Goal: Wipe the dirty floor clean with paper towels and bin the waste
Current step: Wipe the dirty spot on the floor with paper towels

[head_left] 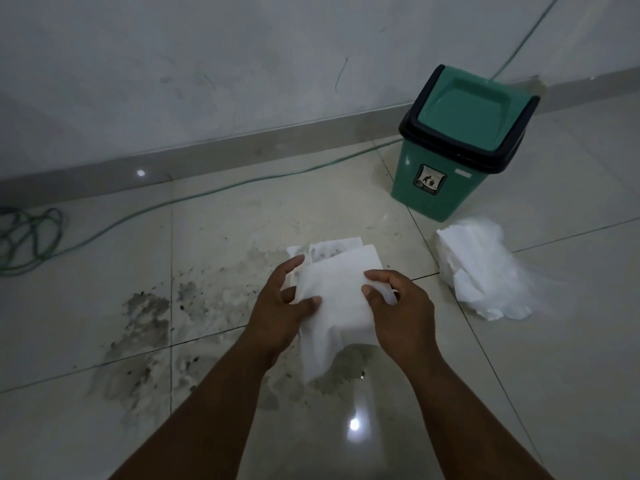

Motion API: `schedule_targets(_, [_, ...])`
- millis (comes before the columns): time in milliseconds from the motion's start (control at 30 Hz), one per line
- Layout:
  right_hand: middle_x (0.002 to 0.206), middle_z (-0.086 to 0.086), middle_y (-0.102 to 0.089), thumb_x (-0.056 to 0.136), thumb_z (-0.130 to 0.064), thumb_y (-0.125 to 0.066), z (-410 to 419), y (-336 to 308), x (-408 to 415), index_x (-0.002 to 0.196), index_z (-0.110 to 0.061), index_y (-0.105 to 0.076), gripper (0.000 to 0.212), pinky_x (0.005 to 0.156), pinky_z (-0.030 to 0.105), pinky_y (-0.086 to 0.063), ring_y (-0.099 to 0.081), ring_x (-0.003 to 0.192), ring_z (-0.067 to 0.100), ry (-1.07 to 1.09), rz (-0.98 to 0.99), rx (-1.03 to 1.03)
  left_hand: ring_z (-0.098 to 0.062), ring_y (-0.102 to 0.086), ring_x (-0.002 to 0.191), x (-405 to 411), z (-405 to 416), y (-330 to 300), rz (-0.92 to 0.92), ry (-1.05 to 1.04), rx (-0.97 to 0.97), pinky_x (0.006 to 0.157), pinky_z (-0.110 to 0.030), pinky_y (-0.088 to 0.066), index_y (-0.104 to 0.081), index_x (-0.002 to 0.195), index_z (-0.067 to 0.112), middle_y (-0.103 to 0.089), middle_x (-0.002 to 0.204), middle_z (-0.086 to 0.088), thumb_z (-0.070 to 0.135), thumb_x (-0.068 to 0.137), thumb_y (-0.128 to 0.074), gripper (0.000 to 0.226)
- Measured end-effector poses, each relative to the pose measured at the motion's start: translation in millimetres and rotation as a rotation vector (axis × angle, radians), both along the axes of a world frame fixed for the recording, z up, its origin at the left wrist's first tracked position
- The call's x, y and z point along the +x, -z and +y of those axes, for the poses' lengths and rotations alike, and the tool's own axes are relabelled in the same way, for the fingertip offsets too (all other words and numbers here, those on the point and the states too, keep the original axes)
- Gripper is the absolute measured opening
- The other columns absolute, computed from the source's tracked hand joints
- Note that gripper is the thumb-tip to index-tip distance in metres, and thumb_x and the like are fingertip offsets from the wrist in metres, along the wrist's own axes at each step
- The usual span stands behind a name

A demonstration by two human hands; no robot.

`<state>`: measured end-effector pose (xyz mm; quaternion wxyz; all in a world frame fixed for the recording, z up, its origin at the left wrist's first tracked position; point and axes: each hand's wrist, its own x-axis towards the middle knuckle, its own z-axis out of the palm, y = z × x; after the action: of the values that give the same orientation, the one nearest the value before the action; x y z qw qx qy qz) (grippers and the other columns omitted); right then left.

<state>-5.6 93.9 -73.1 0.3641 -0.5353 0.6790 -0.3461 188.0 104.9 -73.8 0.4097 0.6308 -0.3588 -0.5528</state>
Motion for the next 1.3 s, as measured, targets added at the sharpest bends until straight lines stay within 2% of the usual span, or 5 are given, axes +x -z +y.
schedule_targets(233, [0.132, 0.002, -0.063, 0.094, -0.026, -0.068, 15.0, 35.6, -2.1, 0.130, -0.016, -0.065, 0.038, 0.103, 0.021, -0.042, -0.057, 0.119, 0.013, -0.072, 0.208, -0.027, -0.008, -0.065, 0.096, 3.7, 27.0, 37.4, -0.283, 0.081, 0.004, 0.066, -0.010, -0.048, -0.076, 0.091, 0.037, -0.068, 0.108, 0.022, 0.009, 0.086, -0.073, 0.029])
schedule_targets(400, [0.147, 0.002, -0.048, 0.097, -0.031, -0.062, 23.4, 68.8, -14.1, 0.147, -0.018, -0.047, 0.053, 0.104, 0.021, -0.036, -0.049, 0.130, 0.017, -0.250, 0.349, 0.092, 0.005, -0.058, 0.081, 0.5, 39.1, 61.2, -0.566, 0.232, 0.033, 0.063, 0.000, -0.041, -0.062, 0.121, 0.040, -0.056, 0.121, 0.017, 0.021, 0.081, -0.078, 0.048])
schedule_targets(633, [0.153, 0.001, -0.042, 0.097, -0.029, -0.062, 22.6, 101.0, -20.2, 0.150, -0.019, -0.042, 0.057, 0.105, 0.021, -0.032, -0.050, 0.133, 0.020, -0.381, 0.455, 0.111, -0.017, -0.039, 0.138, 3.4, 45.1, 92.9, -0.788, 0.511, 0.059, 0.113, -0.027, -0.030, -0.037, 0.151, 0.028, -0.037, 0.156, 0.003, 0.034, 0.086, -0.072, 0.074])
schedule_targets(933, [0.149, 0.008, -0.044, 0.086, -0.028, -0.076, 13.0, 118.6, -22.0, 0.143, -0.020, -0.051, 0.062, 0.100, 0.037, -0.050, -0.051, 0.128, 0.028, -0.435, 0.620, 0.045, -0.029, -0.048, 0.124, -1.3, 45.7, 98.3, -1.138, 0.465, -0.074, 0.093, -0.039, -0.049, -0.046, 0.143, 0.024, -0.035, 0.149, -0.008, 0.053, 0.075, -0.066, 0.076])
schedule_targets(1300, [0.168, 0.006, 0.011, 0.101, -0.047, -0.030, 44.9, 132.2, 0.4, 0.160, -0.020, -0.001, 0.071, 0.123, 0.055, -0.008, 0.011, 0.154, 0.030, -0.610, 0.749, -0.118, -0.021, 0.024, 0.149, -18.8, 52.8, 111.2, -1.287, 0.891, -0.169, 0.121, -0.054, 0.010, 0.009, 0.157, 0.023, 0.015, 0.166, -0.002, 0.052, 0.096, -0.003, 0.068])
